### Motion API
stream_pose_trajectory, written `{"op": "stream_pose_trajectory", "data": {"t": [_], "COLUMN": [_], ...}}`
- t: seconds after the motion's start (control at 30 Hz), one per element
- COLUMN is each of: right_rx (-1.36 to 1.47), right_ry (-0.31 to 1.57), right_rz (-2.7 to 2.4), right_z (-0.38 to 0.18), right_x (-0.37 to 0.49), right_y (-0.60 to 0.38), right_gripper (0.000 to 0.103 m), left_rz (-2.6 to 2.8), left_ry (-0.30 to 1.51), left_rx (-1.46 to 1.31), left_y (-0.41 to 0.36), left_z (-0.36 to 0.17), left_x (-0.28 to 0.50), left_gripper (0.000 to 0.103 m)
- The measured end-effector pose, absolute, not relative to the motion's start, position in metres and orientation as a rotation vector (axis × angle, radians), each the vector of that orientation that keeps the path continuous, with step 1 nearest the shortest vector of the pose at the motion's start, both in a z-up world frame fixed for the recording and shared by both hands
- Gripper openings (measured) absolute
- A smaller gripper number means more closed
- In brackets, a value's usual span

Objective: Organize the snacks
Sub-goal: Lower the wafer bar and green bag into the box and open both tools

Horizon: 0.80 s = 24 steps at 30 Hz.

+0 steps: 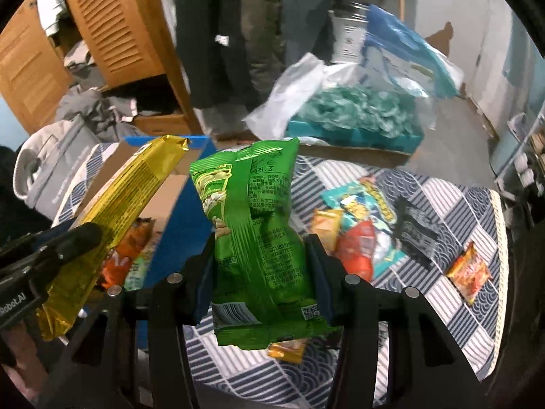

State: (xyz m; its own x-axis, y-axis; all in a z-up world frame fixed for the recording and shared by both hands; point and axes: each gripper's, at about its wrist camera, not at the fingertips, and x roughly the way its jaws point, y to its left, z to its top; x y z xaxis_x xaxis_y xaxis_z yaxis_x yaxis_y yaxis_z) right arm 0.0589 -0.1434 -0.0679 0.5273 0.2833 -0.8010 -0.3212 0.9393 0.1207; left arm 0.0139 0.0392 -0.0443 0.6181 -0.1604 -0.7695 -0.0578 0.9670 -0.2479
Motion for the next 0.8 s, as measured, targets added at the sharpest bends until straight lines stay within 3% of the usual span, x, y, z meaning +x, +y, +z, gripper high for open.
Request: {"op": "stream_pose_trajectory", "data": {"t": [0.8], "right_rx": [-0.138], "right_ry": [1.013], "right_rz": [0.525], "right_z": [-0.082], "right_x": [0.063], "right_y": [-0.015], "right_gripper": [0.049], "left_rz": [0.148], "left_ry": [0.993], "left_rx": [-0.352], "left_y": [0.136], "left_z": [-0.099], "left_x": [0.01], "left_gripper": [0.029]}}
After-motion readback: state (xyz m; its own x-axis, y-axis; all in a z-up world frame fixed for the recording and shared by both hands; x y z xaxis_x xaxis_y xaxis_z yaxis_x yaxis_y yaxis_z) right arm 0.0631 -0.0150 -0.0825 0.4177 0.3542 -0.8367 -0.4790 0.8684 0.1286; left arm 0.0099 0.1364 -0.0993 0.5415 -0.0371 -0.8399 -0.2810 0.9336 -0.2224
